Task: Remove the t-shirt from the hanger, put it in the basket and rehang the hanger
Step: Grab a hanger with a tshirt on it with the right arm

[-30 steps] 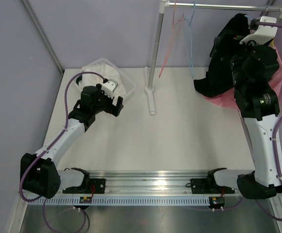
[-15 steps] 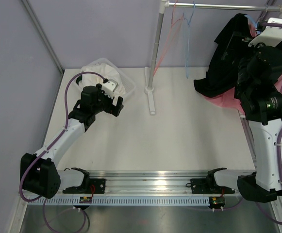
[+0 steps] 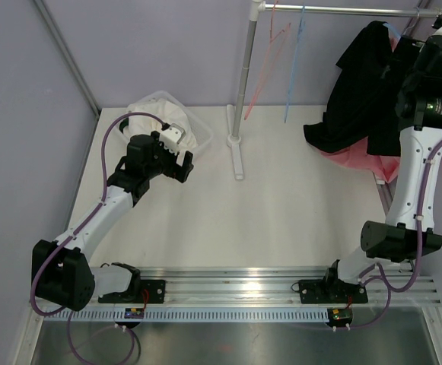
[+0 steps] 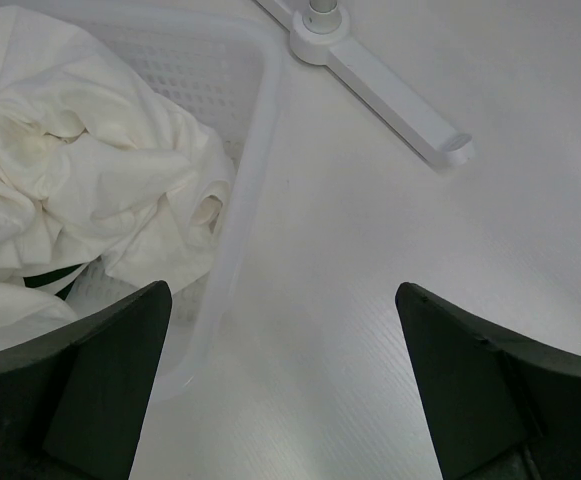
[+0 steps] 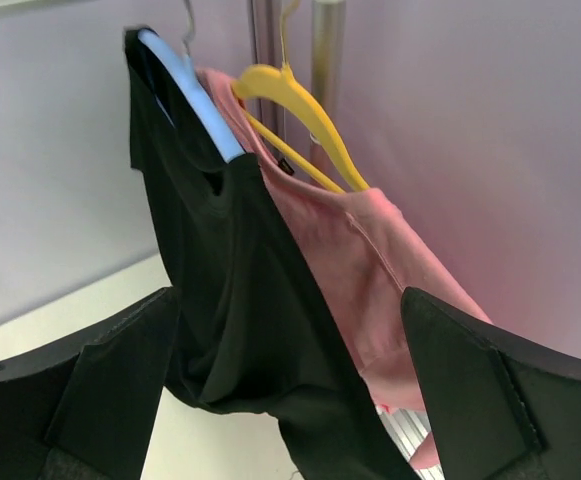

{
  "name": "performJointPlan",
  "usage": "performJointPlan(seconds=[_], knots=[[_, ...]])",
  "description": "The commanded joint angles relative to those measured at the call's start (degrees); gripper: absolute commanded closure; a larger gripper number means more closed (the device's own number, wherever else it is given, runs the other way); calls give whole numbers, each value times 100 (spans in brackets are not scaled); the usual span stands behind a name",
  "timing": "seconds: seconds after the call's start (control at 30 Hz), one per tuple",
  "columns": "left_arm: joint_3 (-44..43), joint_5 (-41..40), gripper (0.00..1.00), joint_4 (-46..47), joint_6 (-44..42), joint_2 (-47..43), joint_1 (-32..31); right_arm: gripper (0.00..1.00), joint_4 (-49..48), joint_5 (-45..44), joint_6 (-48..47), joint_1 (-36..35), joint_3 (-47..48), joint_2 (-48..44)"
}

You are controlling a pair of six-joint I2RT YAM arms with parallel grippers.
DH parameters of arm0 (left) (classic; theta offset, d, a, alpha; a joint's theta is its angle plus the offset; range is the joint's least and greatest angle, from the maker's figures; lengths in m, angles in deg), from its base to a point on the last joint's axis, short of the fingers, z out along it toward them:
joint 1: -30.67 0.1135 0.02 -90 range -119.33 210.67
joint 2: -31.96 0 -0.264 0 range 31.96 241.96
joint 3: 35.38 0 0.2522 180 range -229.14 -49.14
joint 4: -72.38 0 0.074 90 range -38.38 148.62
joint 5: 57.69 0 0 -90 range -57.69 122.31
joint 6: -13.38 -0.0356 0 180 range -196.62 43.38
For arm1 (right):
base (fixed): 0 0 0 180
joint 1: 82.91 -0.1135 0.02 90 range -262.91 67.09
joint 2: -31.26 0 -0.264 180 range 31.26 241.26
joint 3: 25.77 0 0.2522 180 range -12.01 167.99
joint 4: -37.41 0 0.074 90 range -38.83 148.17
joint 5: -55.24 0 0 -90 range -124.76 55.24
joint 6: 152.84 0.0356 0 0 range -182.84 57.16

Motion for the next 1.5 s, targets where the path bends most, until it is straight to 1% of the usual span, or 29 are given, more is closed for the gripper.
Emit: performJointPlan(seconds=[0.0, 0.03, 0.07, 0.1, 0.13, 0.17, 0.23, 0.37, 0.47, 0.6, 0.7, 0.73, 0.8, 0.93, 1.1, 1.2, 1.3, 1.37, 1.47], knots=[[-238, 20, 1, 129, -95, -27, -28, 0, -96, 605, 86, 350, 181, 31], [-238, 11, 1, 146, -95, 8, -28, 1, -218, 719, 234, 447, 102, 40], [-247, 2, 1, 146, -95, 25, -28, 1, -263, 1156, 323, 553, 84, 58], [-264, 2, 1, 138, -95, 43, -28, 2, -307, 1386, 376, 649, 66, 110], [-290, -7, 1, 94, -86, 95, -28, 4, -368, 1719, 472, 842, 83, 154], [-299, -16, 1, 94, -86, 113, -28, 7, -360, 1827, 516, 904, 110, 198], [-308, 19, 1, 94, -86, 148, -28, 12, -360, 1881, 552, 1001, 180, 321], [-317, 37, 1, 85, -77, 175, -28, 13, -492, 1881, 517, 1028, 128, 436], [-334, 46, 1, 67, -86, 175, -28, 14, -641, 2232, 508, 1037, 75, 497], [-326, 20, 1, 58, -86, 123, -28, 16, -668, 2276, 561, 1037, 171, 655], [-334, -24, 1, 58, -77, 131, -28, 22, -799, 2154, 517, 1037, 128, 699], [-334, -24, 1, 58, -77, 140, -28, 25, -869, 2101, 517, 1037, 41, 691], [-352, -42, 1, 32, -77, 149, -28, 28, -1132, 2118, 534, 1037, -144, 629], [-387, -68, 1, 6, -68, 175, -37, 31, -1371, 2346, 578, 1037, -259, 646], [-378, -86, 1, 6, -86, 157, -46, 35, -1257, 2469, 640, 1037, 31, 928], [-361, -60, 1, 23, -86, 149, -46, 39, -1301, 2688, 649, 1028, 49, 981], [-361, -51, 1, 23, -95, 166, -46, 40, -1432, 2935, 727, 1028, -57, 911], [-370, -51, 1, 15, -112, 175, -46, 48, -1441, 2979, 754, 1028, -66, 893], [-361, -42, 1, -3, -112, 166, -46, 52, -1433, 3050, 745, 1028, -66, 893]])
